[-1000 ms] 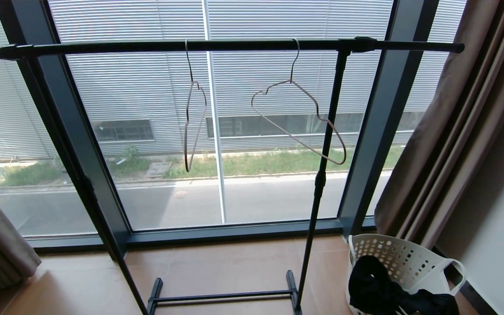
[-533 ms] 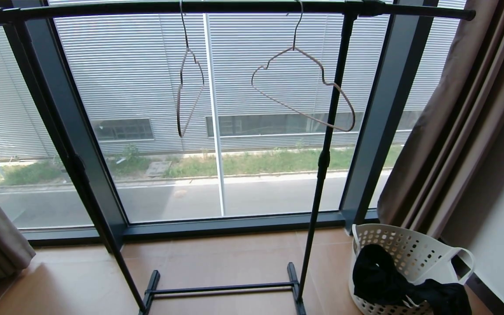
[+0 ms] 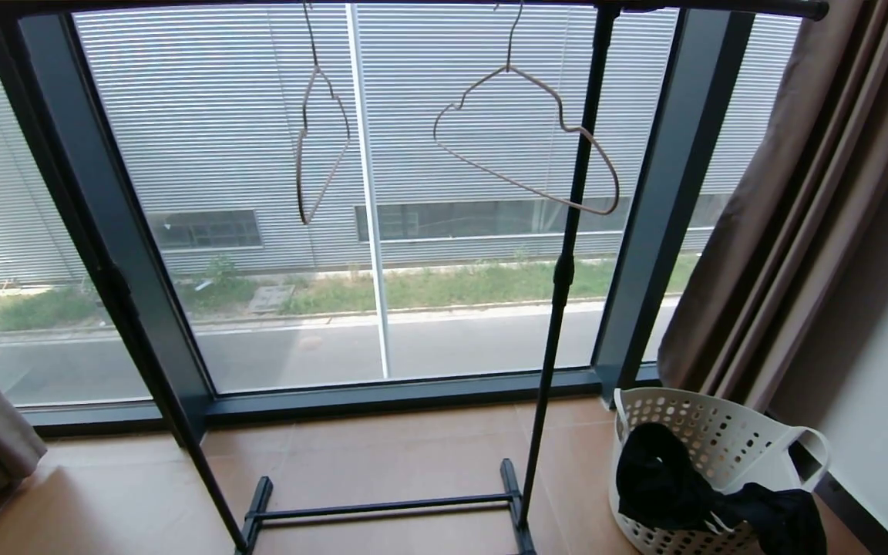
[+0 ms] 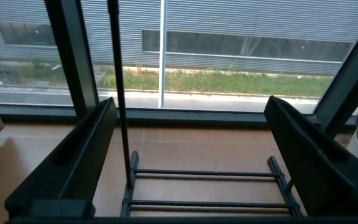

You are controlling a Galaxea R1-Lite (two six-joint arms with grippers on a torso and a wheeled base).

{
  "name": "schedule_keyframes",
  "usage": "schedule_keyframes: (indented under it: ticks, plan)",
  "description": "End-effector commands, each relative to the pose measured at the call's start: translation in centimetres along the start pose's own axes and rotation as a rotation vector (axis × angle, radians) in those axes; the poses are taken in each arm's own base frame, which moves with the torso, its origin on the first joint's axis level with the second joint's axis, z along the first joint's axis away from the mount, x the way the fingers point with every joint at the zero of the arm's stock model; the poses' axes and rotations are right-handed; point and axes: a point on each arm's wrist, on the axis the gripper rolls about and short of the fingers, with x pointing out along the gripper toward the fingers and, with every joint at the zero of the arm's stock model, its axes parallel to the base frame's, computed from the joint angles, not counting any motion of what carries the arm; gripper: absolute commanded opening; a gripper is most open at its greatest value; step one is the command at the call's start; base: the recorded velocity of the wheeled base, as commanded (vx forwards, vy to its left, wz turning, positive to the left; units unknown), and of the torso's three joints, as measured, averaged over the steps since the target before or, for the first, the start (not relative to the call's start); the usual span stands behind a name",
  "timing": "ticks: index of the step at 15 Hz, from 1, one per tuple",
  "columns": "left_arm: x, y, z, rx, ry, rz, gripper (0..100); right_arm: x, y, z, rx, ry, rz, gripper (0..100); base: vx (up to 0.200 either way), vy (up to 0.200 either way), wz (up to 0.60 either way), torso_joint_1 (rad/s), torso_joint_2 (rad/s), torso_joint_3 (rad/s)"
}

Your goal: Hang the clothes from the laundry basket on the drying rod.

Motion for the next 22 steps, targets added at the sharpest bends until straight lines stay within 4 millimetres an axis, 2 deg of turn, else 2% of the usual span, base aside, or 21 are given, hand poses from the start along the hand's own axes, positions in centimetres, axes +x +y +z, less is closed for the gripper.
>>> schedule_keyframes:
  ticks: [1, 5, 7, 21, 22]
  plan:
    - [0.01, 0.0, -0.01, -0.001, 0.002, 0.0, 100, 0.01, 0.0, 0.01, 0.001, 0.0, 0.0, 100, 0.0, 0.0, -0.6, -0.002, 0.0, 0.007]
    - [0.01, 0.0, -0.01, -0.001, 0.002, 0.0, 100, 0.01, 0.0, 0.01, 0.001, 0.0, 0.0, 100, 0.0, 0.0, -0.6, 0.002, 0.01, 0.003]
    - [0.01, 0.0, -0.01, 0.001, 0.002, -0.003, 100, 0.01, 0.0, 0.01, 0.002, 0.0, 0.0, 100, 0.0, 0.0, 0.0, 0.0, 0.0, 0.0]
    - [0.01, 0.0, -0.01, -0.001, 0.002, 0.0, 100, 0.01, 0.0, 0.01, 0.002, 0.0, 0.0, 100, 0.0, -0.2, 0.0, 0.001, 0.0, 0.002]
    - [0.01, 0.0, -0.01, -0.001, 0.002, 0.0, 100, 0.01, 0.0, 0.01, 0.002, 0.0, 0.0, 100, 0.2, 0.0, 0.0, 0.002, 0.01, 0.002]
